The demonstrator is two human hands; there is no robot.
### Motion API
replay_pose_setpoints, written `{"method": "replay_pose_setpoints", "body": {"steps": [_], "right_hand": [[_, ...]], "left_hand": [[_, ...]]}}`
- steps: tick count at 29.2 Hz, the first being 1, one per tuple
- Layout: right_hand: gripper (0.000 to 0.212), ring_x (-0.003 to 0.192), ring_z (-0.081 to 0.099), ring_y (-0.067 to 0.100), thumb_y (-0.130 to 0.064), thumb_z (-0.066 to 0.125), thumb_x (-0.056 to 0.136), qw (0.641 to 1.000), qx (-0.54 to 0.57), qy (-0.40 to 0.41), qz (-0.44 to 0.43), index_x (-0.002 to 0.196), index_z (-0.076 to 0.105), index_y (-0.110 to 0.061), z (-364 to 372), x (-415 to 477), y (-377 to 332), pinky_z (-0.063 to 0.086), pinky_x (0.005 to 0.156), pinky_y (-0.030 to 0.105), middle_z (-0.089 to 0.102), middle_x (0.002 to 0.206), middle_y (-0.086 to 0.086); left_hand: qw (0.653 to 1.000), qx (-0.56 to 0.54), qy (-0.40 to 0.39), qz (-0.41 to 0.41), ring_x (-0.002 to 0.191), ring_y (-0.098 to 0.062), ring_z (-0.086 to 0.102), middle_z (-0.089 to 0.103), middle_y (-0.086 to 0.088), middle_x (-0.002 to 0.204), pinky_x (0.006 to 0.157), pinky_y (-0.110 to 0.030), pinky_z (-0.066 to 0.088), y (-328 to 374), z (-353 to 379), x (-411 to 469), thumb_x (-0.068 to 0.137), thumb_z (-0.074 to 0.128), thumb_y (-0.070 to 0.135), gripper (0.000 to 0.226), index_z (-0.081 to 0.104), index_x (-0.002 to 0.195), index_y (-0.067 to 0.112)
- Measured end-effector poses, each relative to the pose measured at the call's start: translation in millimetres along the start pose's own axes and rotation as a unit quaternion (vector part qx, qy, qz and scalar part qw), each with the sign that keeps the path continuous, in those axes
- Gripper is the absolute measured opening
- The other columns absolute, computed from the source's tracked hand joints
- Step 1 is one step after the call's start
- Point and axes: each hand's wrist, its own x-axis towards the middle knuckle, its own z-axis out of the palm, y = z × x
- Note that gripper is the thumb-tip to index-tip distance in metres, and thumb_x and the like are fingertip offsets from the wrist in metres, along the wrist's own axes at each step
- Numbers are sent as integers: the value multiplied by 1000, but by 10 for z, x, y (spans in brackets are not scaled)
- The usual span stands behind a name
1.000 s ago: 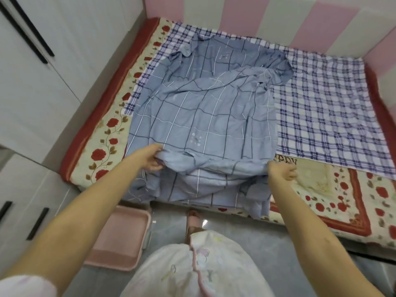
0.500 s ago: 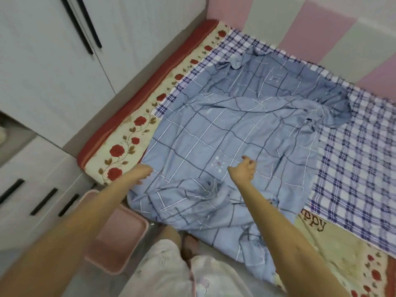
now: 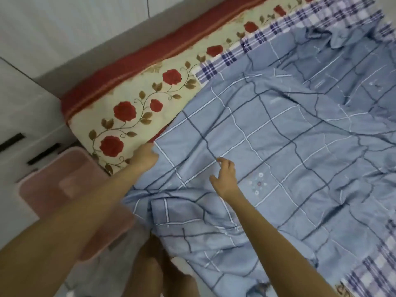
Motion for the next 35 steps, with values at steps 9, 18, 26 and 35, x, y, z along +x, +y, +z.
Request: {"method": "replay_pose_setpoints", "body": {"steps": [9,18,26,35], "right_hand": [[58,117,44,32,4,57,76,988,-103,4,-112,132,45,-5,331,812,223,36,96,32,43,131,14],[62,99,51,32,6,50,84,967,-119,76,-212,142,35,-10,470,1330,-38,48,75,40,39,132,17],[70,88,53,37,14,46,83,977,-153,31,-147,147,21,-5,453,1462,121,45,56,42,30,140,17],[44,112,49,38,-2,54,85,914,-321,-21,-249,128,52,-10,241,1625,-64,48,76,46,32,143,16]], "left_hand": [[987,93,110,77,94,-26,55,58,-10,102,73,-31,44,-145,372,934,66,81,27,46,61,103,9],[866,283,111,398,57,-27,62,61,-11,66,41,-28,46,-59,927,607,51,65,-5,20,63,67,7],[955,96,74,271,117,-34,47,39,-13,142,91,-47,43,-295,1045,496,84,56,1,13,63,94,6],[987,71,28,140,78,-30,54,48,-5,93,62,-32,37,-499,721,376,88,61,35,36,46,103,7]]}}
